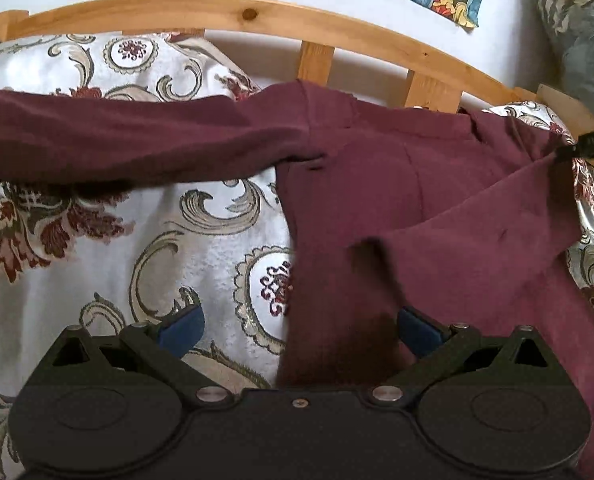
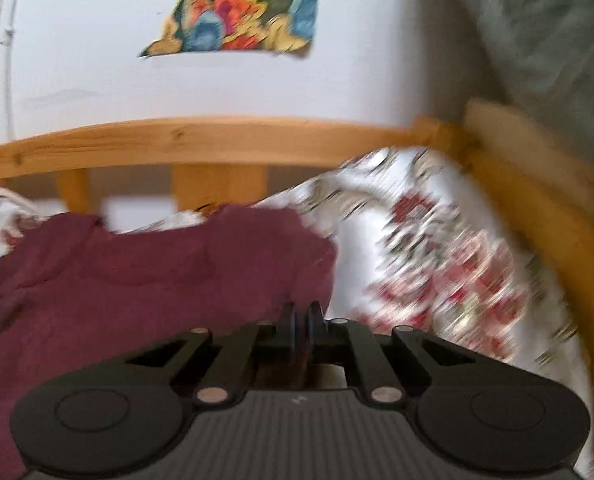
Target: Fold small clothes
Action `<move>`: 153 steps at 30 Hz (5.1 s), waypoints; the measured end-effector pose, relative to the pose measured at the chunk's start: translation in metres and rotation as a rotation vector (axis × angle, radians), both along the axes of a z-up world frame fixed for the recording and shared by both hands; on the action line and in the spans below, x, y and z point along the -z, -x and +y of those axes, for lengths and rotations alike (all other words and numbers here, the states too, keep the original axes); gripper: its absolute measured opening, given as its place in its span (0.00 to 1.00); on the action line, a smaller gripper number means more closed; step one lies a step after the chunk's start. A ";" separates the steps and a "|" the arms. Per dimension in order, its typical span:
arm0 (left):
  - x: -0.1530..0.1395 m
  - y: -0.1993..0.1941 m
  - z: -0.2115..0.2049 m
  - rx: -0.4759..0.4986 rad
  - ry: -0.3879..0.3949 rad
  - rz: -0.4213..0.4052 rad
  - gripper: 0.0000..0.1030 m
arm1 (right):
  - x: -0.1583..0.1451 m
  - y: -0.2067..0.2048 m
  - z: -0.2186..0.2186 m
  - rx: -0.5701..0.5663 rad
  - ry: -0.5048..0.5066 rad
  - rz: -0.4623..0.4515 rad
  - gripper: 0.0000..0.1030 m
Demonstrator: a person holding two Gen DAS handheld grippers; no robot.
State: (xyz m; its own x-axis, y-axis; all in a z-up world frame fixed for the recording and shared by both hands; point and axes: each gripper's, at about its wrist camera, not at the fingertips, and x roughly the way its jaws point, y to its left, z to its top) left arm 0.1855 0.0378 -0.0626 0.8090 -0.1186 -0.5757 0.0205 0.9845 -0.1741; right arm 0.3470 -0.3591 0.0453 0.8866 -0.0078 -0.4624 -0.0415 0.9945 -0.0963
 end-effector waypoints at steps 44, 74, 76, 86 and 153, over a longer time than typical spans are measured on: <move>-0.126 0.072 0.198 -0.708 -0.126 -0.215 0.91 | 0.072 0.196 0.088 -0.235 -0.189 -0.019 1.00; -0.202 0.042 0.173 -0.194 -0.208 0.151 0.06 | 0.074 0.225 0.071 -0.276 -0.281 -0.015 1.00; -0.218 0.042 0.162 -0.176 -0.126 0.160 0.06 | 0.075 0.228 0.073 -0.293 -0.273 -0.016 1.00; -0.263 0.035 0.061 -0.001 -0.052 0.077 0.06 | 0.077 0.243 0.066 -0.322 -0.298 -0.005 1.00; -0.016 -0.133 0.053 -0.045 0.386 0.135 0.10 | 0.021 -0.023 0.224 -0.653 -0.176 0.155 0.60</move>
